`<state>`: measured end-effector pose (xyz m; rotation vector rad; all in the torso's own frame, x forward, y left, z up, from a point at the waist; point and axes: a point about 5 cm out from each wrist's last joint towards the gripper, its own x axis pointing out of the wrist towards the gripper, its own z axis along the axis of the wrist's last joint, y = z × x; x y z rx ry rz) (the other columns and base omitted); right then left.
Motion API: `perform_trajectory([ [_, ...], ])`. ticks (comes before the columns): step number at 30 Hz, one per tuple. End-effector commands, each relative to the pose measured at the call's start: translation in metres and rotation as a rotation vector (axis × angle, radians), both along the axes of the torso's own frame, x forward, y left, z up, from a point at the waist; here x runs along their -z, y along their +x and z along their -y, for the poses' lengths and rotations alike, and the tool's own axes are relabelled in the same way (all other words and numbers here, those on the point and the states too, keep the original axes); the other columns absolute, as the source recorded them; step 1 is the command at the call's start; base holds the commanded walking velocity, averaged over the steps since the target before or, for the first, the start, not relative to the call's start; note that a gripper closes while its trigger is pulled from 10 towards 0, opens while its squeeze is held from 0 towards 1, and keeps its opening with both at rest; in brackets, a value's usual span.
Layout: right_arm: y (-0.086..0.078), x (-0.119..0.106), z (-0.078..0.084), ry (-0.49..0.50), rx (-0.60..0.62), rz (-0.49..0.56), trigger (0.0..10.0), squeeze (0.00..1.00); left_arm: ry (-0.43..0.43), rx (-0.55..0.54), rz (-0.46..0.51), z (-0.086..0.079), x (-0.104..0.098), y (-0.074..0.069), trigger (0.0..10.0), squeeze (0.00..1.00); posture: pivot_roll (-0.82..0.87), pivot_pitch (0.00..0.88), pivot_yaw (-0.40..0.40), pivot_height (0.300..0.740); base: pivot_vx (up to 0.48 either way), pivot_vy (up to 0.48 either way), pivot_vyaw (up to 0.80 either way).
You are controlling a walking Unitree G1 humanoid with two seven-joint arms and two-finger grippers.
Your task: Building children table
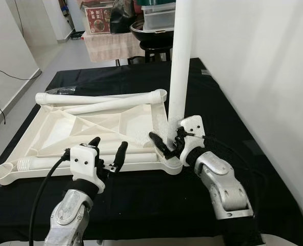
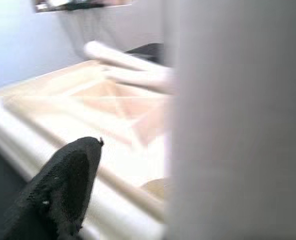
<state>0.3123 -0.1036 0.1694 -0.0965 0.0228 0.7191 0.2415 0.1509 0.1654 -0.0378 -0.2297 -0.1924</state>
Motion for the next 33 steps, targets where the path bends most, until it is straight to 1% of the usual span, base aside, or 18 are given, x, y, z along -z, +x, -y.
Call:
perform_trajectory([
  [1,-0.005,0.000,-0.005,-0.032,-0.128,-0.010,10.0,1.00,0.005,-0.001,0.000,-0.002,0.001,0.001,10.0,0.00,-0.12,0.042,0.043,0.740,0.000,0.000,0.00],
  [2,-0.005,0.005,0.001,-0.098,-0.154,-0.012,10.0,0.22,0.012,0.009,0.000,-0.001,0.001,0.000,10.0,0.00,-0.12,0.042,0.043,0.740,0.000,0.000,0.00],
  [3,-0.005,0.005,0.001,-0.098,-0.154,-0.012,10.0,0.22,0.012,0.009,0.000,-0.001,0.001,0.000,10.0,0.00,-0.12,0.042,0.043,0.740,0.000,0.000,0.00],
  [4,-0.005,0.008,0.006,-0.146,-0.169,-0.015,10.0,0.01,0.020,0.017,0.000,0.000,0.001,0.000,10.0,0.00,-0.12,0.042,0.043,0.740,0.000,0.000,0.00],
  [6,-0.005,0.014,0.015,-0.253,-0.170,-0.007,10.0,0.00,0.043,0.052,-0.001,0.003,0.001,-0.005,10.0,0.00,-0.11,0.046,0.038,0.740,0.000,0.000,0.00],
  [7,-0.005,0.017,0.016,-0.279,-0.117,-0.003,10.0,0.00,0.052,0.064,-0.005,0.004,0.003,-0.009,10.0,0.00,-0.11,0.048,0.037,0.740,0.000,0.000,0.00],
  [11,-0.006,0.021,0.017,-0.301,-0.076,-0.004,10.0,0.00,0.057,0.071,-0.008,0.004,0.004,-0.011,10.0,0.00,-0.10,0.050,0.038,0.740,0.000,0.000,0.00],
  [12,-0.011,0.025,0.014,-0.321,-0.060,0.003,10.0,0.00,0.062,0.072,-0.011,0.004,0.004,-0.013,10.0,0.00,-0.10,0.054,0.040,0.740,0.000,0.000,0.00],
  [17,-0.021,0.026,0.017,-0.263,0.034,0.002,10.0,0.00,0.079,0.070,-0.015,0.002,0.005,-0.016,10.0,0.00,-0.11,0.060,0.052,0.740,0.000,0.000,0.00],
  [19,-0.021,0.025,0.030,-0.262,0.139,-0.002,10.0,0.00,0.087,0.071,-0.016,0.000,0.005,-0.016,10.0,0.00,-0.11,0.063,0.060,0.740,0.000,0.000,0.00],
  [23,-0.021,0.027,0.037,-0.271,0.192,-0.003,10.0,0.00,0.090,0.072,-0.017,0.000,0.005,-0.016,10.0,0.00,-0.11,0.062,0.062,0.740,0.000,0.000,0.00],
  [24,-0.020,0.027,0.041,-0.265,0.268,0.001,10.0,0.00,0.101,0.068,-0.015,-0.001,0.005,-0.016,10.0,0.00,-0.11,0.061,0.063,0.740,0.000,0.000,0.00],
  [25,-0.020,0.027,0.041,-0.265,0.268,0.001,10.0,0.00,0.101,0.068,-0.015,-0.001,0.005,-0.016,10.0,0.00,-0.11,0.061,0.063,0.740,0.000,0.000,0.00],
  [26,-0.021,0.028,0.044,-0.256,0.333,0.002,10.0,0.00,0.110,0.064,-0.013,-0.001,0.005,-0.016,10.0,0.00,-0.12,0.062,0.064,0.740,0.000,0.000,0.00],
  [28,-0.021,0.028,0.044,-0.256,0.333,0.002,10.0,0.00,0.110,0.064,-0.013,-0.001,0.005,-0.016,10.0,0.00,-0.12,0.062,0.064,0.740,0.000,0.000,0.00],
  [30,-0.022,0.028,0.048,-0.241,0.389,0.008,10.0,0.00,0.118,0.059,-0.012,-0.002,0.005,-0.016,10.0,0.00,-0.12,0.061,0.067,0.740,0.000,0.000,0.00],
  [32,-0.028,0.031,0.060,-0.260,0.492,0.002,10.0,0.00,0.126,0.037,-0.014,-0.004,0.006,-0.018,10.0,0.00,-0.12,0.065,0.068,0.740,0.000,0.000,0.00],
  [33,-0.028,0.031,0.060,-0.260,0.492,0.002,10.0,0.00,0.126,0.037,-0.014,-0.004,0.006,-0.018,10.0,0.00,-0.12,0.065,0.068,0.740,0.000,0.000,0.00],
])
